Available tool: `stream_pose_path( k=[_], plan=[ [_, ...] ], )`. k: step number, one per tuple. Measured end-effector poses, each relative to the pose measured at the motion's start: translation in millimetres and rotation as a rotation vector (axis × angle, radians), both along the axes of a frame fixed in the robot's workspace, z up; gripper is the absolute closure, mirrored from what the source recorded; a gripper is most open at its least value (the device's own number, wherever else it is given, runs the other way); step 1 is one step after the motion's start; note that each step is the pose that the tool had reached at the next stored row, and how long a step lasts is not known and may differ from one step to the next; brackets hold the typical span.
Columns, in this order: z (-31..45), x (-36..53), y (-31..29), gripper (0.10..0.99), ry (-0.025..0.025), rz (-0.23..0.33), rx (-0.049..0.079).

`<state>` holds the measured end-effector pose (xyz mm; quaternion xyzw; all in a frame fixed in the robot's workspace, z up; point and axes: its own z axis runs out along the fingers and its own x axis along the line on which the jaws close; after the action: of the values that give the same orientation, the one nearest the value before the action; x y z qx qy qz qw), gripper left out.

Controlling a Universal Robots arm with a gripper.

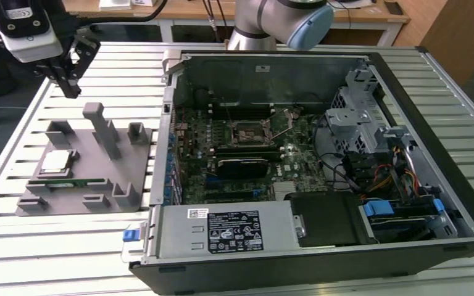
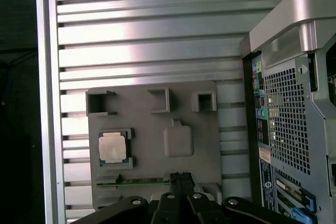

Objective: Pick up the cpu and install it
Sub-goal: 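Reach for the cpu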

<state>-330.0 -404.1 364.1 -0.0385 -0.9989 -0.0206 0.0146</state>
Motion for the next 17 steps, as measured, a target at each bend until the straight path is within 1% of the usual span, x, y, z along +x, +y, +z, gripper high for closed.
stream_pose_path(
  k=[7, 17],
  plan=[
    [-2.0, -3.4, -0.1, 0.98, -0.0002, 0.0, 0.0],
    [-4.8, -6.7, 0.0, 0.98, 0.0009, 0.0, 0.0]
  ],
)
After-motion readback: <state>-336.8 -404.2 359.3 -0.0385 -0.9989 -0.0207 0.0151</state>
